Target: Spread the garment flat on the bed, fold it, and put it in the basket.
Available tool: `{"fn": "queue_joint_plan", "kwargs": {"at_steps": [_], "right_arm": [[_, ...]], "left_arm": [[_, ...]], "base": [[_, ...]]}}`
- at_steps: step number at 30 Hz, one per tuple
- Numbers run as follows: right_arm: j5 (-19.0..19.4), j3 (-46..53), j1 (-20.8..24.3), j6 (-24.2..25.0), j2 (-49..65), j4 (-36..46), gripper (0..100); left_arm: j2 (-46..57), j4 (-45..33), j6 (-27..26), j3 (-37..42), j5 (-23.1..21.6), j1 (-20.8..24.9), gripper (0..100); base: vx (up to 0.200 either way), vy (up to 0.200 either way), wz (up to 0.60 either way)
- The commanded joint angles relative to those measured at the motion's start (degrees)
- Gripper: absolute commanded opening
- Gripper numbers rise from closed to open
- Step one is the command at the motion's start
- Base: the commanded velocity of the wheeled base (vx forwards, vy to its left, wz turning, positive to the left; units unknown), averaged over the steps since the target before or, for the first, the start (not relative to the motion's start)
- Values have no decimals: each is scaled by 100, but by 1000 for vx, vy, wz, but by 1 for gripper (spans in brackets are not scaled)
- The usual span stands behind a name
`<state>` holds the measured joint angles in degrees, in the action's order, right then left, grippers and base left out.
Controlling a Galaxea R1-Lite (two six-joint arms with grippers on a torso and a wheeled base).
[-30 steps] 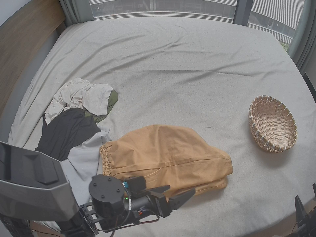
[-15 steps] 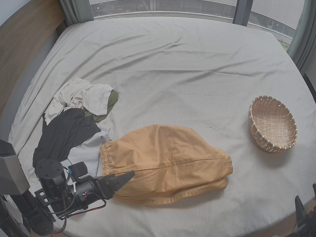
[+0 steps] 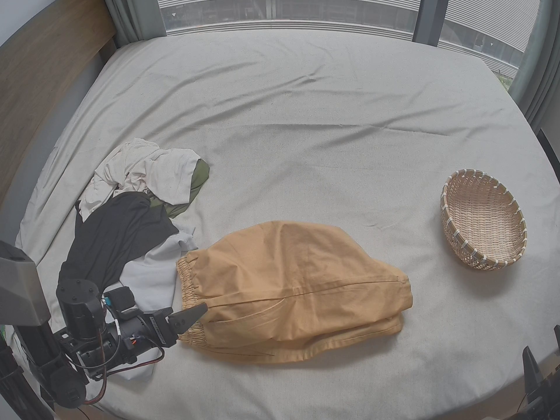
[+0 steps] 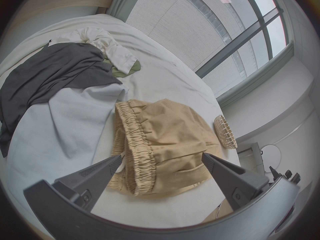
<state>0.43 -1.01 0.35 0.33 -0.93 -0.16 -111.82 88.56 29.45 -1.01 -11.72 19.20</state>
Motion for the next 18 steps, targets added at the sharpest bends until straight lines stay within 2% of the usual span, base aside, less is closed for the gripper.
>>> {"fn": "queue_joint_plan", "kwargs": {"at_steps": [1, 7, 18], "right_arm": [[1, 92, 9, 2, 66, -2, 100], [1, 101, 9, -7, 66, -2, 100], [1, 101, 0, 2, 66, -2, 100]], "left_arm": [[-340, 3, -10, 101, -6, 58, 100], [-498, 20, -10, 5, 3, 137, 100], [-489, 20, -10, -136, 29, 717, 100]], "base": [[0, 0, 0], [0, 0, 0], [0, 0, 0]]}}
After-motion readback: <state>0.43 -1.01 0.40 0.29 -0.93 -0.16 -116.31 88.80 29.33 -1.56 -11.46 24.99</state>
